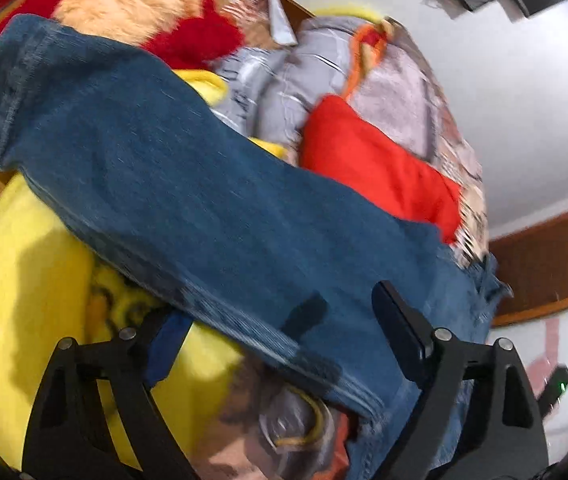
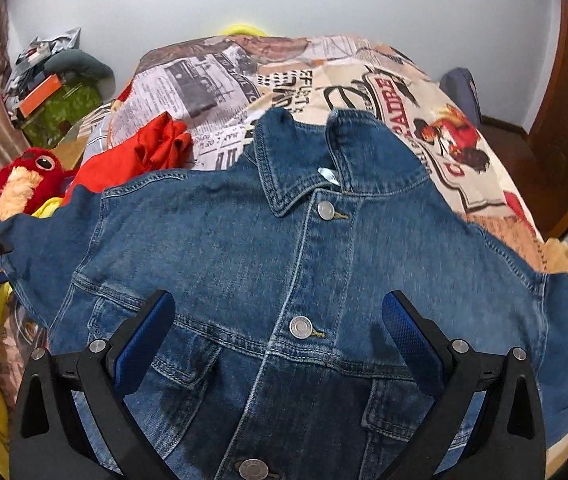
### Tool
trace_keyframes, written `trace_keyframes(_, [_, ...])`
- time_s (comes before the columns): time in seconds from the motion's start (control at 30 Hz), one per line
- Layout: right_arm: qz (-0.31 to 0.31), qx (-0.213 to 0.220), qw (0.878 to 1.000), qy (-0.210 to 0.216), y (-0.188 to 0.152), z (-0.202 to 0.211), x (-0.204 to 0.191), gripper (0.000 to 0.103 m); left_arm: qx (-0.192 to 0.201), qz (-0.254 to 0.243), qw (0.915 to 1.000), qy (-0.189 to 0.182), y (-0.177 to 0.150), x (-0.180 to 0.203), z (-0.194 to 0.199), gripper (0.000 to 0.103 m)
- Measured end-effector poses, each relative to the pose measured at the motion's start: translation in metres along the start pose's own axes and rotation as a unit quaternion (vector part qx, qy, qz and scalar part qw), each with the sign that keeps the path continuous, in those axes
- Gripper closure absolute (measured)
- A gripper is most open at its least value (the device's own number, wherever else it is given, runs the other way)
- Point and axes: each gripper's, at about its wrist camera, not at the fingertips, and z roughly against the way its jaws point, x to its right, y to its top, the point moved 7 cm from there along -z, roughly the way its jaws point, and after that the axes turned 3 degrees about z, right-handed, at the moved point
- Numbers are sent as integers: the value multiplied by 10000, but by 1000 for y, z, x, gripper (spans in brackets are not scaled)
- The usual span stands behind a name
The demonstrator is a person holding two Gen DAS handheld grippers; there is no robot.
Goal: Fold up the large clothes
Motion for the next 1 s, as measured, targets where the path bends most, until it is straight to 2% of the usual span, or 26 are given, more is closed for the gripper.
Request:
trace_keyframes(0.13, [-172, -54, 9998, 65, -1, -3, 6, 0, 351, 104, 9978, 544, 21, -20, -8, 22])
trace_keyframes(0.2, [-247, -45, 9997, 76, 0, -1, 8, 0, 471, 54, 9949, 885, 26, -30, -12, 29])
trace_keyframes(0.23, [-275, -30, 9996, 80, 0, 0, 9, 0, 540, -9, 9929, 1056, 28, -33, -15, 30])
trace_keyframes(0.33, [-345, 60, 9994, 12, 3, 6, 13, 0, 749, -322, 9830, 1642, 30, -32, -18, 42])
trace_keyframes(0.4, [-369, 92, 9993, -55, 4, 10, 16, 0, 864, -503, 9772, 1872, 32, -25, -13, 69])
trace_keyframes(0.47, [-379, 140, 9992, -51, 5, 17, 19, 0, 958, -787, 9691, 2134, 36, -14, -3, 85])
trace_keyframes(0.53, [-387, 222, 9990, -31, 6, 27, 21, 0, 1079, -1037, 9633, 2227, 40, 2, 9, 92])
trace_keyframes(0.57, [-387, 264, 9989, -32, 7, 31, 22, 0, 1183, -1184, 9619, 2162, 42, 16, 19, 96])
trace_keyframes(0.7, [-326, 503, 9978, -278, 11, 51, 32, 0, 1563, -1620, 9575, 1804, 44, 75, 53, 96])
trace_keyframes(0.8, [-252, 623, 9971, -364, 13, 66, 38, 0, 1682, -1856, 9596, 1286, 39, 129, 71, 96])
trace_keyframes(0.87, [-233, 709, 9966, -349, 14, 76, 44, 0, 1721, -2100, 9583, 886, 26, 171, 81, 96])
trace_keyframes(1.0, [-182, 856, 9955, -349, 13, 93, 56, 0, 1674, -2596, 9502, 411, -7, 238, 80, 96])
